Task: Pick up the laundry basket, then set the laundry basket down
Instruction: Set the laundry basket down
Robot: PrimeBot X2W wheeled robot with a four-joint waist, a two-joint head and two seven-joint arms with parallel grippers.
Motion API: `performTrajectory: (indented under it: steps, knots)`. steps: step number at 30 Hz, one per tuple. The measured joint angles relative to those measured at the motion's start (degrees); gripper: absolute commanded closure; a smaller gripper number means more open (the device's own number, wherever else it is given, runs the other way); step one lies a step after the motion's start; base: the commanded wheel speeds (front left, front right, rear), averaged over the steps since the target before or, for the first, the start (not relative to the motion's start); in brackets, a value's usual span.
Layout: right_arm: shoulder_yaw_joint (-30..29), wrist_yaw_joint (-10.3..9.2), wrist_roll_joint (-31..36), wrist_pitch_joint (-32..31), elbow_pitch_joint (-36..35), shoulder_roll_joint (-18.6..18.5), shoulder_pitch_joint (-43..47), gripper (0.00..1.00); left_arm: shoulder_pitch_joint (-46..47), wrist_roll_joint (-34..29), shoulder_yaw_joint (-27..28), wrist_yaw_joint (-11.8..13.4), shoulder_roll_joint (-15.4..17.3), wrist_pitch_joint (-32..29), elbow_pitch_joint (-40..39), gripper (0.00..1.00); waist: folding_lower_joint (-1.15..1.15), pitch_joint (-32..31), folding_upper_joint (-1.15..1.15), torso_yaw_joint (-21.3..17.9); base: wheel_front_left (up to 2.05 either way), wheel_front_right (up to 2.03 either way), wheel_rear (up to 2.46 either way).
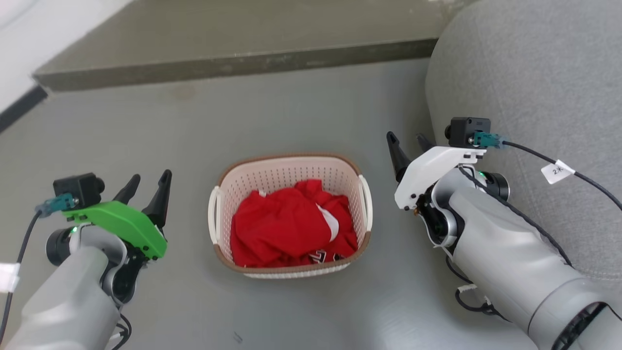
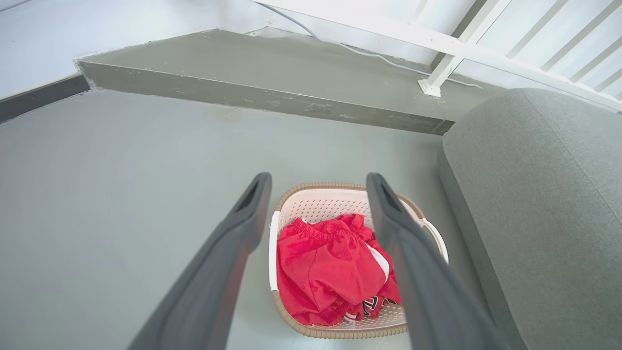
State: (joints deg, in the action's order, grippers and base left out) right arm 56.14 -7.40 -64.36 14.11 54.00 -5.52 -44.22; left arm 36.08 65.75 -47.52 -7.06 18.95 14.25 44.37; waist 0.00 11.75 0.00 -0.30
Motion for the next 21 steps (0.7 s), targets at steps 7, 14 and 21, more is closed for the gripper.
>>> performTrajectory:
  steps: [7, 14, 21]
  knots:
    - [-6.2, 0.00, 7.2, 0.1, -7.6, -1.5, 2.9, 0.00, -3.8, -4.8, 6.9, 2.0, 1.1, 0.0, -4.8, 0.00, 0.00, -3.7, 0.00, -0.4, 0.00, 0.00, 0.00]
    - [-13.2, -0.02, 14.3, 0.1, -15.1, -3.0, 8.1, 0.00, -7.4, -10.2, 11.7, 2.9, 1.4, 0.0, -9.9, 0.00, 0.00, -4.7, 0.00, -0.6, 0.00, 0.00, 0.00]
    - [-19.3, -0.19, 21.0, 0.3, -22.3, -3.8, 15.0, 0.00, -11.3, -15.6, 17.7, 4.2, 1.3, 0.0, -17.2, 0.00, 0.00, -5.6, 0.00, -0.1, 0.00, 0.00, 0.00]
